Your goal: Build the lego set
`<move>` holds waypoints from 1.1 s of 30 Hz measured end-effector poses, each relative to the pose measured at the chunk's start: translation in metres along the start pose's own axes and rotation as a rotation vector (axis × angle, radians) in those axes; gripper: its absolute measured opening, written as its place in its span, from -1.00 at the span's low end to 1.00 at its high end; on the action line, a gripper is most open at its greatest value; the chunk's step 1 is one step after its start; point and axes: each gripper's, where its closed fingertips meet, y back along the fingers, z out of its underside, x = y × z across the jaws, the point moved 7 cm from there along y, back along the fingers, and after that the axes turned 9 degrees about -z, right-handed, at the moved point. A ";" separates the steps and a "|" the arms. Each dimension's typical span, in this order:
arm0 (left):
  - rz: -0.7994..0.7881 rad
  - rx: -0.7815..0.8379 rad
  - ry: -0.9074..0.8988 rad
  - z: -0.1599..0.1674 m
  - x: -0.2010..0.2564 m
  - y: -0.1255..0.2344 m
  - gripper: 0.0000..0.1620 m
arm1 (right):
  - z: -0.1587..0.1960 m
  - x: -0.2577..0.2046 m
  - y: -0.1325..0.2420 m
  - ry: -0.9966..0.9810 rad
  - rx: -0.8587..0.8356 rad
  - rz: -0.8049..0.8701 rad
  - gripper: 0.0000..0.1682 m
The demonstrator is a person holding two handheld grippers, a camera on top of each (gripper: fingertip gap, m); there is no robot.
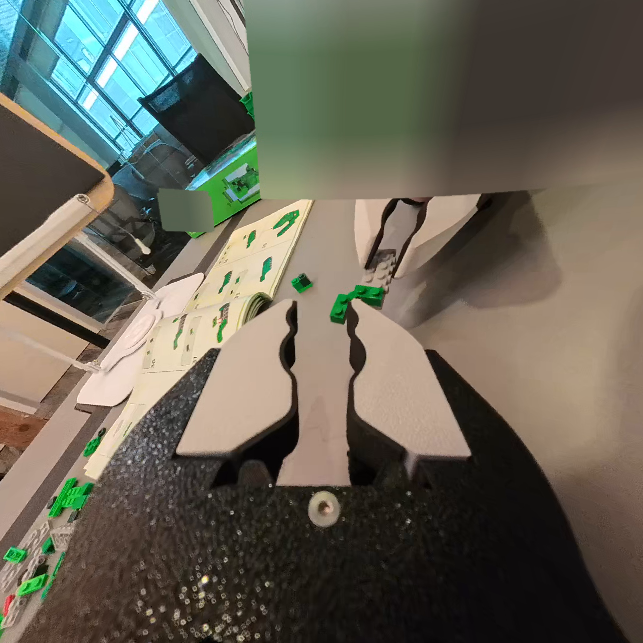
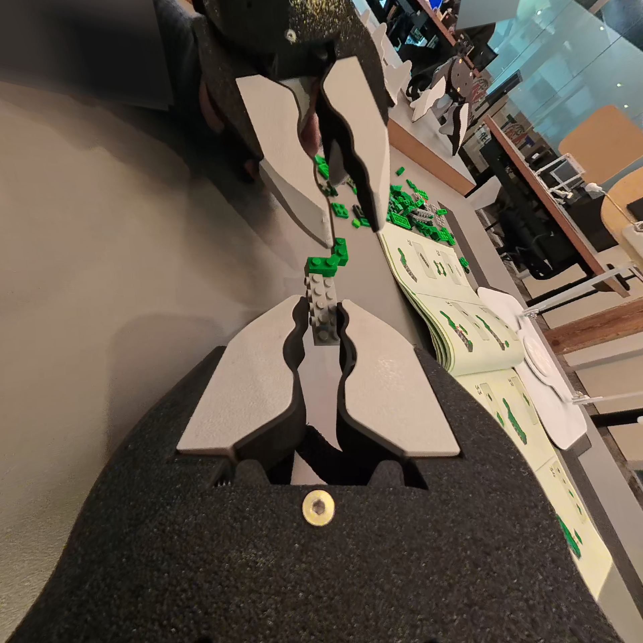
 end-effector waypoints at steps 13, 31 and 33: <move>-0.007 -0.002 0.005 0.001 -0.001 0.000 -0.67 | 0.003 0.003 -0.002 -0.087 -0.035 -0.088 -0.82; -0.077 0.018 0.032 0.001 -0.010 0.003 -0.73 | 0.016 0.003 -0.001 -0.362 -0.182 -0.335 -0.81; -0.079 0.018 0.030 0.001 -0.010 0.003 -0.73 | 0.017 0.003 -0.001 -0.374 -0.188 -0.340 -0.81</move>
